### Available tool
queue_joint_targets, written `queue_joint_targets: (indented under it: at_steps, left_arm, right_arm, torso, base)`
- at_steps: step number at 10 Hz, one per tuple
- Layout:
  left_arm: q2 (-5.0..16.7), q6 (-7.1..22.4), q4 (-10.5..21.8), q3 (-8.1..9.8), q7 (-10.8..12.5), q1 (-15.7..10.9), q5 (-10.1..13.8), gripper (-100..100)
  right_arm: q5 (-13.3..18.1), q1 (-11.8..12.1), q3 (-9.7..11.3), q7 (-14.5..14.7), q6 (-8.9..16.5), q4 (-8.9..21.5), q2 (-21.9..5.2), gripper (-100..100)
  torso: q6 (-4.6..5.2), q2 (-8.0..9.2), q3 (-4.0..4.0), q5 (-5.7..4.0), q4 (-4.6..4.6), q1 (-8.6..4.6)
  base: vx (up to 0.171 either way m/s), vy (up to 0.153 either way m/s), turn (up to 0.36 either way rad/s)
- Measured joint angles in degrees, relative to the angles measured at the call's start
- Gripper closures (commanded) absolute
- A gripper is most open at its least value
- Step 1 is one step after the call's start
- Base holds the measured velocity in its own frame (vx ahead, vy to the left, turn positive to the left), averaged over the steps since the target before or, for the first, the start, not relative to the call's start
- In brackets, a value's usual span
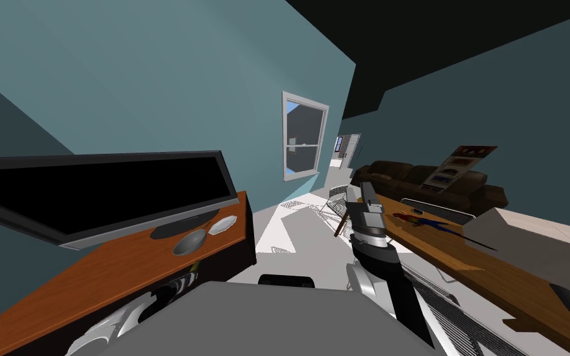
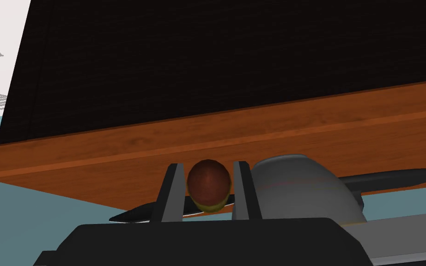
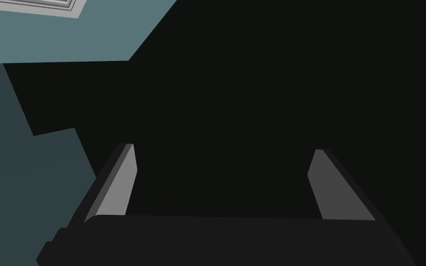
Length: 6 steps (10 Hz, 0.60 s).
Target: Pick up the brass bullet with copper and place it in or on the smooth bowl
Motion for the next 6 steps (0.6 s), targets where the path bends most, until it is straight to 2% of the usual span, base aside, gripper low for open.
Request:
queue_joint_targets:
  at_steps: [2, 3, 4, 5, 6]
  left_arm:
    - [2.38, -1.61, 0.92, -1.55, 1.32, -0.03, 1.35, 100]
    - [3.13, -3.19, 2.88, -1.97, 1.51, -0.78, 1.89, 100]
    - [4.61, -3.8, 2.4, -2.82, 2.31, -0.34, 2.66, 100]
    - [5.46, -5.11, 4.26, -3.51, 2.85, -1.24, 3.24, 100]
    - [6.81, -5.88, 4.44, -4.41, 3.69, -1.39, 3.92, 100]
  right_arm:
    - [0.0, 0.0, 0.0, 0.0, 0.0, 0.0, 0.0, 0]
    - [0.0, 0.01, 0.0, 0.0, 0.0, 0.0, 0.0, 0]
    - [0.0, 0.01, 0.0, 0.0, 0.0, 0.0, 0.0, 0]
    - [0.0, 0.01, 0.0, 0.0, 0.0, 0.0, 0.0, 0]
    - [0.0, 0.01, 0.0, 0.0, 0.0, 0.0, 0.0, 0]
  torso:
    - [0.0, -0.15, -0.08, 0.01, -0.02, 0.0]
    - [-0.01, -0.21, -0.11, 0.0, -0.03, 0.03]
    - [-0.01, -0.24, -0.13, 0.0, -0.03, 0.05]
    - [0.0, -0.34, -0.18, 0.01, -0.04, 0.08]
    - [-0.01, -0.35, -0.19, 0.01, -0.04, 0.06]
  base:
    - [0.076, 0.021, 0.025]
    - [0.09, 0.034, 0.035]
    - [0.115, 0.037, 0.042]
    - [0.111, 0.032, 0.042]
    - [0.107, 0.026, 0.037]
